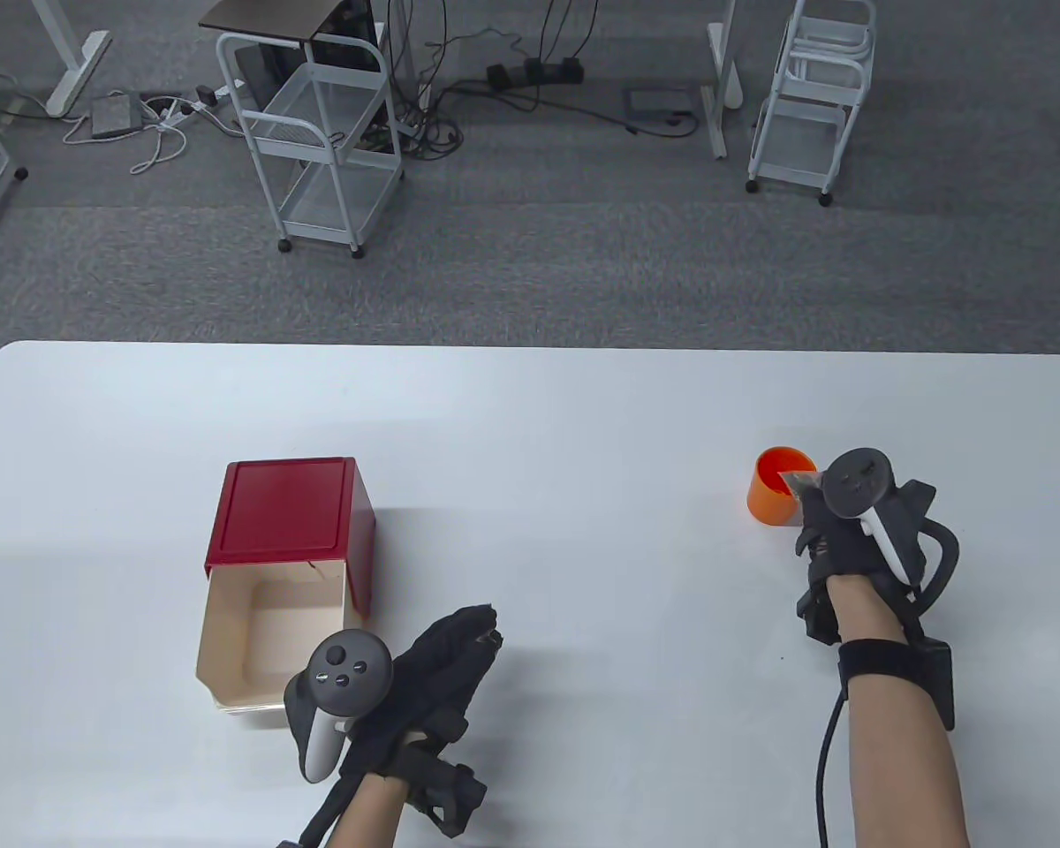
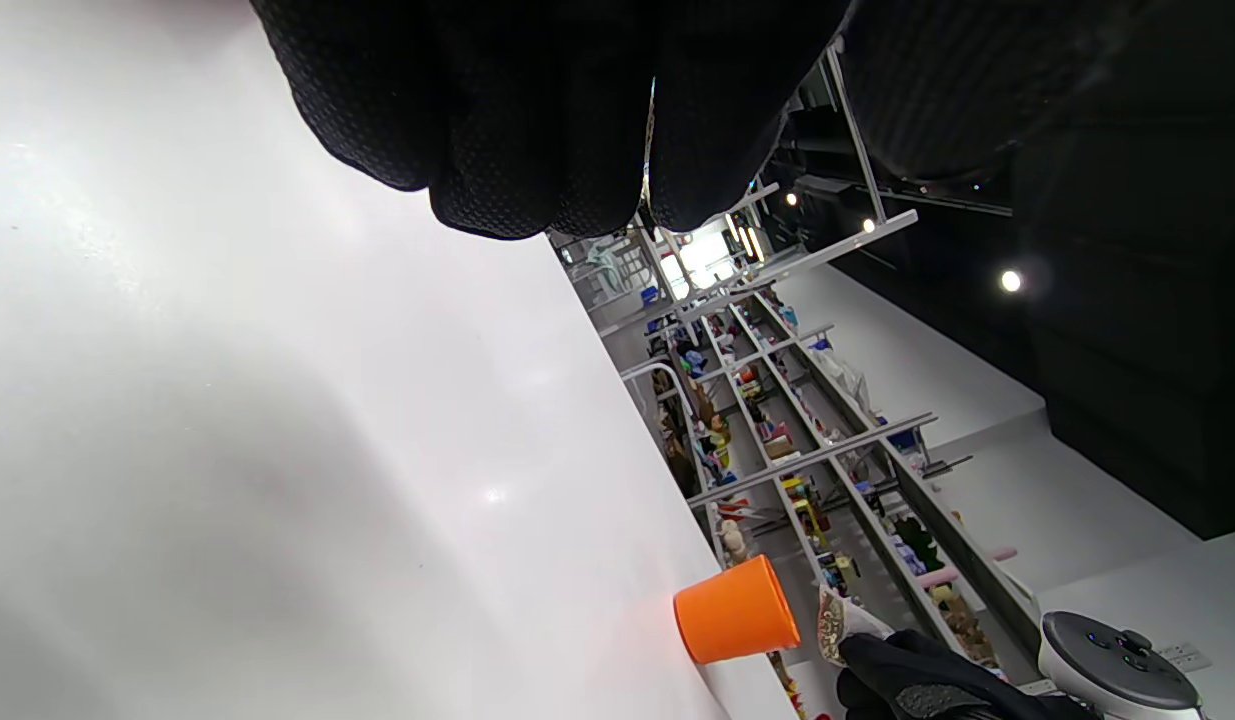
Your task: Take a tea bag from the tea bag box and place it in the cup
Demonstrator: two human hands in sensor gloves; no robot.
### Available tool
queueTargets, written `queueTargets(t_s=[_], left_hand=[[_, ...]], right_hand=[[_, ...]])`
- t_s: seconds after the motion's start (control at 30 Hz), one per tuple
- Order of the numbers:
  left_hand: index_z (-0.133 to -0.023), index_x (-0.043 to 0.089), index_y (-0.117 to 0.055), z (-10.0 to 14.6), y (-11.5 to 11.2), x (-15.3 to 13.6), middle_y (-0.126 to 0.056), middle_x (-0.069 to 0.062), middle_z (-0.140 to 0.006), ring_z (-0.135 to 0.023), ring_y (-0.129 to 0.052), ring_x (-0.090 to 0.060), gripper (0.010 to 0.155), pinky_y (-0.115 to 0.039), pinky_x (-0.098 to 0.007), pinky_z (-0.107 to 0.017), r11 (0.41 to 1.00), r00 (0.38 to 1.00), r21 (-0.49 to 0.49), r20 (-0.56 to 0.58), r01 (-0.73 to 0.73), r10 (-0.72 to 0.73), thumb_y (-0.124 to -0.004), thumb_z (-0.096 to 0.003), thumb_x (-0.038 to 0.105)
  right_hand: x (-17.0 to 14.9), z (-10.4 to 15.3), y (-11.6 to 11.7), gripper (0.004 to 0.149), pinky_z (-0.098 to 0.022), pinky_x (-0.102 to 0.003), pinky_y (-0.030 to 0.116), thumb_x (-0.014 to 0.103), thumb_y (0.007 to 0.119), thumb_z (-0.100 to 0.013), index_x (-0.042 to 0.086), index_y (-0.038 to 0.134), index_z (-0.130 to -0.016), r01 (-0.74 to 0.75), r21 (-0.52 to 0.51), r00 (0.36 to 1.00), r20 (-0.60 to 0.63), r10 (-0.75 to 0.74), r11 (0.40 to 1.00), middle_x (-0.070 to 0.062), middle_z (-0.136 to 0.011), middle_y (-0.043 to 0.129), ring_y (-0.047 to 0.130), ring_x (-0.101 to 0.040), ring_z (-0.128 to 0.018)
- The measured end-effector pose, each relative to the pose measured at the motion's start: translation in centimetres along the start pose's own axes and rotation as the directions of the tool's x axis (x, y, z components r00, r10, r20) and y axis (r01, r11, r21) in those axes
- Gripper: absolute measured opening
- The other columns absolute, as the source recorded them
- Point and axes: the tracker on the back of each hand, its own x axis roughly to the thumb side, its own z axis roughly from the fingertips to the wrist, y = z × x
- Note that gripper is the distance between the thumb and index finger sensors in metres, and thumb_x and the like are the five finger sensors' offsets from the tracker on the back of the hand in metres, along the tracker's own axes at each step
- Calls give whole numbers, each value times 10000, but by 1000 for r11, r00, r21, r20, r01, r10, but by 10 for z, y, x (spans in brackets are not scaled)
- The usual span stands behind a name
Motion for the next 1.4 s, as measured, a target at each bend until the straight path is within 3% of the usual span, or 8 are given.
queueTargets(t_s=[0.4,0.6,0.97,1.17,1.4], left_hand=[[-1028,288,-765,0,0,-1,-779,-69,-1127,-963,-831,-308,627,-716,-445,-711,1000,1000,3,-1,6,-6,-669,-499,611],[-1027,289,-766,0,1,-1,-777,-72,-1128,-963,-830,-310,626,-716,-448,-709,1000,1000,5,4,2,-2,-669,-499,611],[-1028,288,-763,0,1,-1,-778,-69,-1127,-963,-830,-311,627,-716,-447,-710,1000,1000,11,13,-4,4,-670,-498,611],[-1030,290,-761,0,1,-1,-770,-71,-1132,-967,-826,-309,628,-714,-447,-713,1000,1000,9,18,-10,10,-667,-499,612],[-1037,292,-750,1,1,0,-760,-67,-1141,-975,-818,-308,631,-710,-447,-716,1000,999,9,30,-22,21,-666,-501,613]], right_hand=[[22,-15,10,406,-673,-492,612,412,757,-528,266,702,-903,-76,43,995,-62,78,996,-43,-886,769,762,-327,-750],[21,-16,12,526,-686,-496,595,439,768,-514,262,619,-986,-91,62,992,-78,96,994,-67,-966,714,728,-354,-804],[13,-3,-3,666,-671,-506,607,488,794,-472,256,531,-1038,-103,30,995,15,103,994,-101,-1014,684,726,-382,-824],[14,22,-24,643,-656,-526,641,509,770,-469,225,582,-1014,-69,-41,981,176,75,997,-131,-1025,692,755,-411,-835],[11,77,-53,651,-655,-538,651,525,761,-464,210,595,-1009,89,-66,934,352,-61,994,-146,-1033,692,754,-433,-858]])
